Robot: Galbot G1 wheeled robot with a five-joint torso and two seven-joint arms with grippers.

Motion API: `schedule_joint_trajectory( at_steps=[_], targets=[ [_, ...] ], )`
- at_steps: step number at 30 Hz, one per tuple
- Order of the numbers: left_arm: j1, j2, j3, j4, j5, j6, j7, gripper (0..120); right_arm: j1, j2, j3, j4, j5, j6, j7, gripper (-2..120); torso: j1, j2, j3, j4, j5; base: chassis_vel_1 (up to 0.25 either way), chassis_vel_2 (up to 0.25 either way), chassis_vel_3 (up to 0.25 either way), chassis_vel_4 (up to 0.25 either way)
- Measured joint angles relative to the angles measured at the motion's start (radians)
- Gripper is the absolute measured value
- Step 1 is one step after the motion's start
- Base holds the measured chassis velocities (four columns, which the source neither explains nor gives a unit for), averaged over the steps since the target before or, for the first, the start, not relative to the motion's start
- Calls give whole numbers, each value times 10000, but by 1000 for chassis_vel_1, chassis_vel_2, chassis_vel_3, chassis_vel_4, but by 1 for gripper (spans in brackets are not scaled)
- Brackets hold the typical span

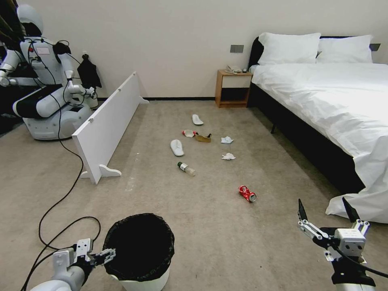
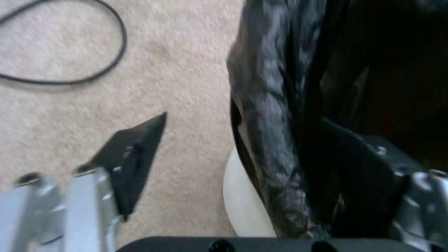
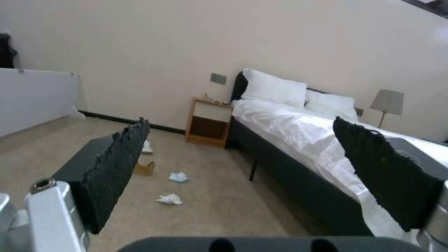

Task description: Pick up the trash bin, then pick up the garbage from the floor and place it into the trash bin.

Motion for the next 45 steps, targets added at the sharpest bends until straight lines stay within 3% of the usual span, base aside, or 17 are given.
schedule_joint_trajectory(
  at_steps=[7,9,13,15,21,33,35,38,40,42,43,44,45],
  targets=[
    [-127,105,270,160,-255,289,-193,62,-111,-6,71,150,0,-5,-5,100,0,1,-1,1,5,0,0,0,0],
    [-235,135,512,247,-454,352,-336,49,-196,-17,116,302,4,-16,-13,100,0,1,-2,6,13,0,0,0,0],
    [-294,128,594,291,-629,351,-470,41,-213,-18,134,368,17,-37,-19,100,0,2,-3,6,11,0,0,0,0],
    [-316,133,619,331,-760,352,-521,29,-247,-23,147,417,28,-45,-28,100,-1,3,-4,4,8,0,0,0,0],
    [-348,161,675,435,-934,357,-567,8,-302,-35,186,553,60,-85,-33,100,-1,4,-4,3,9,0,0,0,0],
    [-386,100,817,587,-1011,356,-589,4,-393,-123,319,802,157,-187,-40,100,-1,4,-3,0,8,0,0,0,0],
    [-355,15,582,427,-995,346,-462,4,-382,-128,329,793,168,-194,-40,100,-1,-1,2,-4,-19,0,0,0,0],
    [-312,-20,463,312,-975,232,-376,4,-367,-134,333,759,171,-195,-40,100,-1,-3,4,-5,-27,0,0,0,0],
    [-142,-44,176,-161,-651,-266,-188,3,-312,-150,337,635,181,-206,-35,100,0,-6,10,-8,-43,0,0,0,0],
    [-76,-42,12,-457,-614,-416,-244,2,-281,-151,337,579,181,-224,-21,100,0,-5,8,-10,-32,0,0,0,0],
    [42,-31,-207,-865,-554,-601,-358,2,-232,-151,339,480,180,-260,1,100,1,-5,5,-8,-4,0,0,0,0],
    [42,-31,-207,-865,-554,-601,-358,2,-232,-151,339,480,180,-260,1,100,1,-5,5,-8,-4,0,0,0,0],
    [210,-38,-354,-1255,-409,-1006,-399,2,-197,-154,337,350,169,-309,13,100,0,-5,5,0,-9,0,0,0,0]
  ],
)
